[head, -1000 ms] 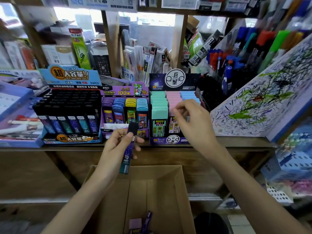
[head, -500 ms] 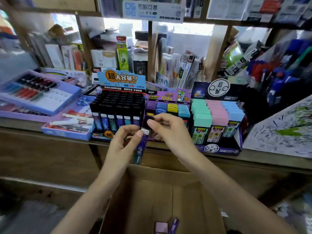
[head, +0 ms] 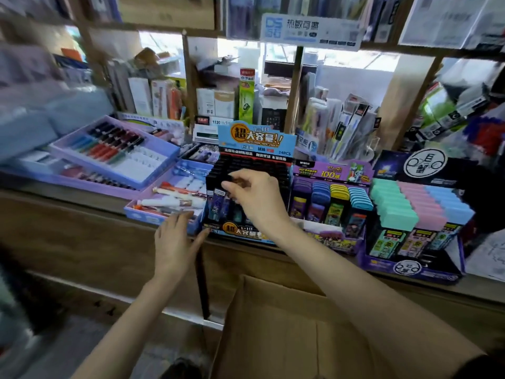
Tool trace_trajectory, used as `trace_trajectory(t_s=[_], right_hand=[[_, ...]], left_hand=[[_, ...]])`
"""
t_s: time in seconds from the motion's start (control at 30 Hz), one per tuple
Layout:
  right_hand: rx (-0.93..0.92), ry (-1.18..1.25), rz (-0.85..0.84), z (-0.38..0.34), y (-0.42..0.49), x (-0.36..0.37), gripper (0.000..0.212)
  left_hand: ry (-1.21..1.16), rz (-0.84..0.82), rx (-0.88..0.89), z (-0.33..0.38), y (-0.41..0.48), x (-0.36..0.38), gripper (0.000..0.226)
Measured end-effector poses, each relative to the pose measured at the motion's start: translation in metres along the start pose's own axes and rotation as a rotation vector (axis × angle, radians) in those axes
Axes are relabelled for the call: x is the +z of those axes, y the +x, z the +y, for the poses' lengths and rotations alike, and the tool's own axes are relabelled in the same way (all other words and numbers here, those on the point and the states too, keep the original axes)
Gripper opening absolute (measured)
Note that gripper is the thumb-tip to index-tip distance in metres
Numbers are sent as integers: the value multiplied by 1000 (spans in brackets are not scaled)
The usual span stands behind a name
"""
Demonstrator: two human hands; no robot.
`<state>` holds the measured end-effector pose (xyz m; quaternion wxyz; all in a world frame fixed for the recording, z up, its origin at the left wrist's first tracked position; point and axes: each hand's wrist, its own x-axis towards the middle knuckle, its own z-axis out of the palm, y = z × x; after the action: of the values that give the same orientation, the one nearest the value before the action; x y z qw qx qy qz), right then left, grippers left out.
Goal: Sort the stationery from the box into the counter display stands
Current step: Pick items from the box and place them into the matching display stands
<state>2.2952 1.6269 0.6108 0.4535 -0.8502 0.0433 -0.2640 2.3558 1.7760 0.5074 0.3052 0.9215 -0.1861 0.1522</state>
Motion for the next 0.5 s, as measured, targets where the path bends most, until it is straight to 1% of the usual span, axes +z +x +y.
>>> trace_trajectory(t_s=[0.1,0.2,0.37,0.5], right_hand=[[-58,-105,-22,0,2,13,28],[-71,-145,-30,-1,4,17,29],[7,-136,-48,1,7,22,28],[120,-96,-29,8,10,29,30]], left_hand=[[9,19,45,-6,1,6,38],[-38,59,41,-9,0,9,32],[-77,70,46,-11,-1,12,32],[-88,69,38,-11,-1,12,31]])
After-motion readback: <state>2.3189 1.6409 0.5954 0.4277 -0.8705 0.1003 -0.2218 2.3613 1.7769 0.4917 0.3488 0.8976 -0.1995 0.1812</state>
